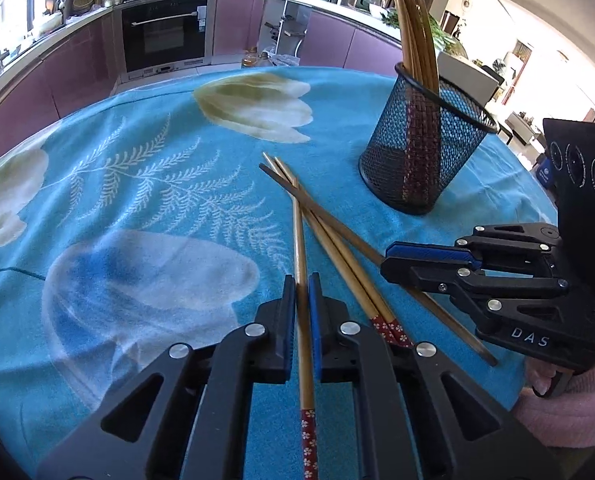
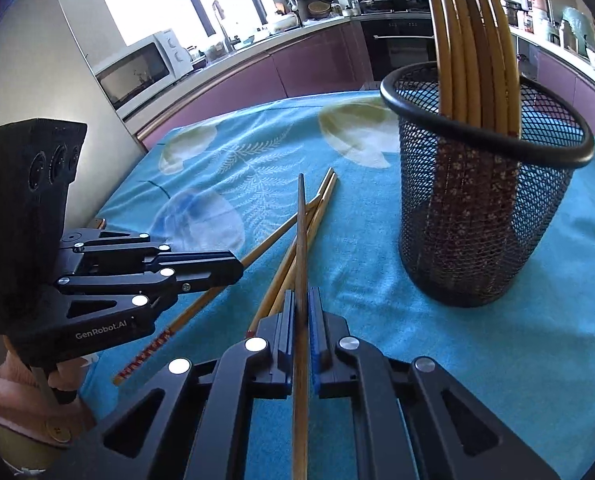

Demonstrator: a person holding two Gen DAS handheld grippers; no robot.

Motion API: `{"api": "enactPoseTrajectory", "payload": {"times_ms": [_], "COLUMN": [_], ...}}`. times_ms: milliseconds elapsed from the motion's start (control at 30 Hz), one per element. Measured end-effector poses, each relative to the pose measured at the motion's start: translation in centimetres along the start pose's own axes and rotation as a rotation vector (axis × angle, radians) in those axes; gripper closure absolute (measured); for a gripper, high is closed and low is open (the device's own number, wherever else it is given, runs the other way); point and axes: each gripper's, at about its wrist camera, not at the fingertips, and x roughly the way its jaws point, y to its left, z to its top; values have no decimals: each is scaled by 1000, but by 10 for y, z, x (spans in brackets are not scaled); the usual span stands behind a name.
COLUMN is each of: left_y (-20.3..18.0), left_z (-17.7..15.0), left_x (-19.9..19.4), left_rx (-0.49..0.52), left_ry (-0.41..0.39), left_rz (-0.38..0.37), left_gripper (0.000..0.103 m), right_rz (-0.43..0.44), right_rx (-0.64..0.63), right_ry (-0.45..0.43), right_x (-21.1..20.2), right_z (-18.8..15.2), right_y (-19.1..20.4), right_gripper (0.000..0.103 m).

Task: Organize utensils
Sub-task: 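Close the left tool on a chopstick while the right tool grasps another, then lift both chopsticks upright and carry them above the mesh cup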

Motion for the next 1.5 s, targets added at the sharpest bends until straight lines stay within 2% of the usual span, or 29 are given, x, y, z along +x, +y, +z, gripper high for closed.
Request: {"api": "enactPoseTrajectory", "payload": {"times_ms": [267,533,1133,1500], "left_y": [-1,-3,-8,-6], "left_z": [2,6,35,48], "left_x": [6,5,-67,-106], "left_rx": [20,18,37,45], "left_ry": [31,29,-146,-236], "left_rz": [-21,-18,-158,-214], "left_gripper": [92,95,95,95], "right_rz": [-14,-17,-33,-27], "right_rx": [-10,-26,-25,-14], "right_ry": [21,-4,-220,-302], "right_x": [9,2,-74,-102], "right_z": [2,5,19,24], "right_y": [1,3,-5,-14], "right_gripper": [94,97,97,97]}}
